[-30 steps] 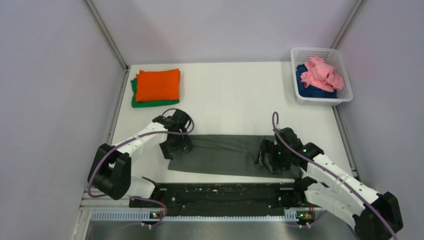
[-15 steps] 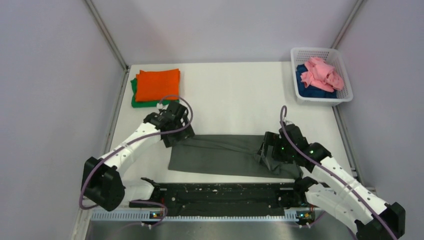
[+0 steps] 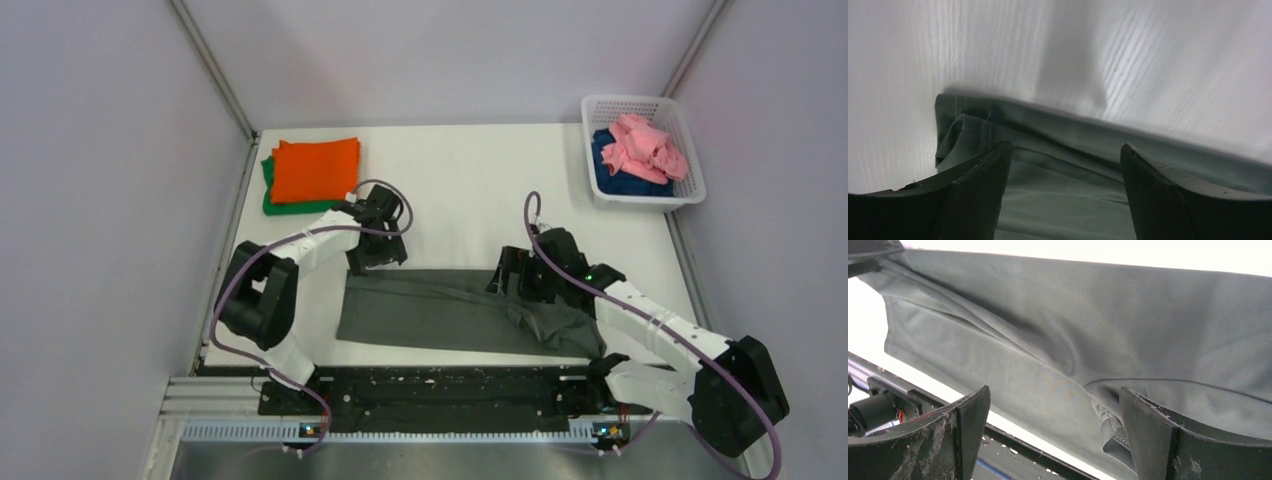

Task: Fold and stack the t-shirts
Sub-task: Fold the other side of the tshirt into a rectangle

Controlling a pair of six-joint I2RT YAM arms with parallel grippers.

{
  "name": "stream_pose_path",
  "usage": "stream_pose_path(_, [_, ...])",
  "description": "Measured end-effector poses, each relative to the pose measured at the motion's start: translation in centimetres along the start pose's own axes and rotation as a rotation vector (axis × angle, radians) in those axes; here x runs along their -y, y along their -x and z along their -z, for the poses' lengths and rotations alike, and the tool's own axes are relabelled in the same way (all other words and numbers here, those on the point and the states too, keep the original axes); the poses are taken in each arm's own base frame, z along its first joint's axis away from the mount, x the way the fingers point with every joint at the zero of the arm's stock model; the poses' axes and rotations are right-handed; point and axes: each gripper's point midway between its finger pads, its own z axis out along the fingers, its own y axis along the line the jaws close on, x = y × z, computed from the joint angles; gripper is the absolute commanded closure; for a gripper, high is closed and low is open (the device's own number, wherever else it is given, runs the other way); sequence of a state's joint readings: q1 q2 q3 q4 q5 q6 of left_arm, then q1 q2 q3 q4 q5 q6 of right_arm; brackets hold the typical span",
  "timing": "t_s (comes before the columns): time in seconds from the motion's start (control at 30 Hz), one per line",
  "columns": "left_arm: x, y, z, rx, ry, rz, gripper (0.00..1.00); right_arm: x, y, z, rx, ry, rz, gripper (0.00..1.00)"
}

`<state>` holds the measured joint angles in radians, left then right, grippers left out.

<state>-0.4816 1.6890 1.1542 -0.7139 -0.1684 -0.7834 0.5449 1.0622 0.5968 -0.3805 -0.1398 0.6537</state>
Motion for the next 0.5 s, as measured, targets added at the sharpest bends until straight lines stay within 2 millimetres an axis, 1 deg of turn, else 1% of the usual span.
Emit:
stream_pose_path(0.2, [-3.7,-4.0,-0.6,-0.059,0.06,0.008,0.15,-0.9,-0.3,-0.1,-0.026,0.061,0.051,0.01])
stream_pose_path(0.3, [-5.1,-5.6,-1.0,-0.087,0.092,0.024,0.15,-0.7,-1.1,-0.3,-0.05,0.07,0.065,0.01])
stream_pose_path(0.33, [-5.5,-5.9,-1.1,-0.093,0.104,0.033,0.15,-0.4,-1.5,-0.4,-0.06,0.067,0.068,0.01])
stream_pose_path(0.5, [-6.3,-6.5,-0.7,-0.086,0.109,0.057,0.15,1.0,-3.2,-0.7,-0.113,0.037,0.088,0.01])
